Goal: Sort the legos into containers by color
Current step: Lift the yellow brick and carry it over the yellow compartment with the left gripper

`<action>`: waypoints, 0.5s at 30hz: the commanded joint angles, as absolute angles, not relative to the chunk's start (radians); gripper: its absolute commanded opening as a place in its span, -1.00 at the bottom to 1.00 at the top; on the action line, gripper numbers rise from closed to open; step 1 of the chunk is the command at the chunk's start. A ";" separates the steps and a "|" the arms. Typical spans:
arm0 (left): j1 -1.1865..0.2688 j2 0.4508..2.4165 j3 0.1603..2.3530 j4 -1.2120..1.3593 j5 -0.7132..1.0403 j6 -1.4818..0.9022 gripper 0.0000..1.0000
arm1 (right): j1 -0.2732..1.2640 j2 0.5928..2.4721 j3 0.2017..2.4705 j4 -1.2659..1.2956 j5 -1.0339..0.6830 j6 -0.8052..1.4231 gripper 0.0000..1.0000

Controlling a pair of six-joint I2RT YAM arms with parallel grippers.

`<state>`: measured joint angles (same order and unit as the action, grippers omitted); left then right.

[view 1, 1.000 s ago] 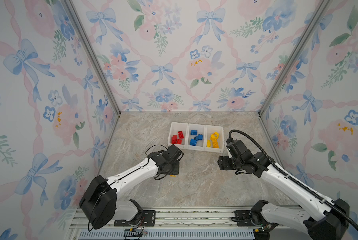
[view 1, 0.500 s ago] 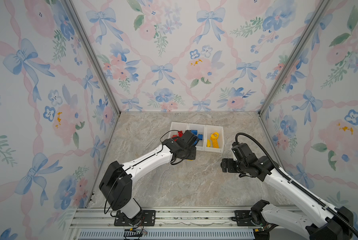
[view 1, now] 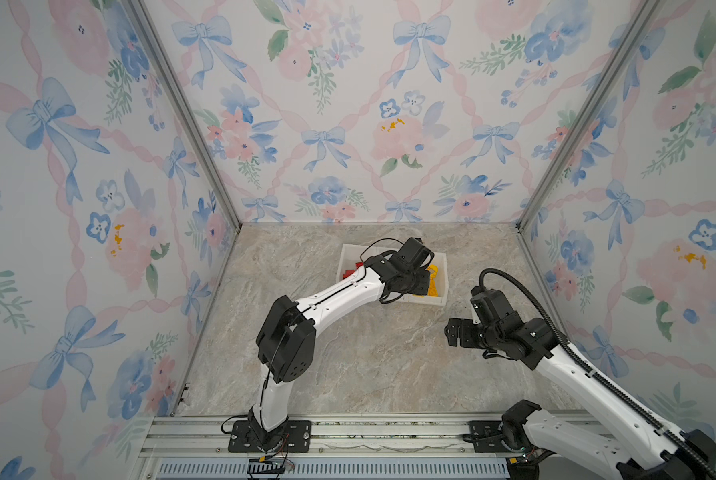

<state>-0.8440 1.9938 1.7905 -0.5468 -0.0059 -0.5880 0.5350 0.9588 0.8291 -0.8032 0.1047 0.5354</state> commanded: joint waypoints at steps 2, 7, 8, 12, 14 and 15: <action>-0.847 2.092 1.910 -0.551 0.025 -0.553 -0.52 | 0.518 0.939 0.820 -0.837 0.108 0.548 0.95; -0.846 2.206 2.040 -0.551 0.024 -0.548 -0.52 | 0.509 0.931 0.827 -0.851 0.109 0.545 0.95; -0.845 2.229 2.065 -0.551 0.019 -0.548 -0.52 | 0.506 0.928 0.828 -0.854 0.109 0.545 0.95; -0.841 2.307 2.151 -0.551 0.002 -0.549 -0.52 | 0.499 0.922 0.831 -0.866 0.107 0.540 0.96; -0.838 2.343 2.184 -0.551 -0.007 -0.553 -0.52 | 0.493 0.919 0.834 -0.874 0.105 0.537 0.96; -0.836 2.355 2.196 -0.551 -0.012 -0.554 -0.52 | 0.491 0.916 0.836 -0.877 0.103 0.534 0.96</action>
<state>-0.8436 2.3180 2.1475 -0.5468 0.0086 -0.5751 0.5034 0.9321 0.8295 -0.8333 0.1047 0.5354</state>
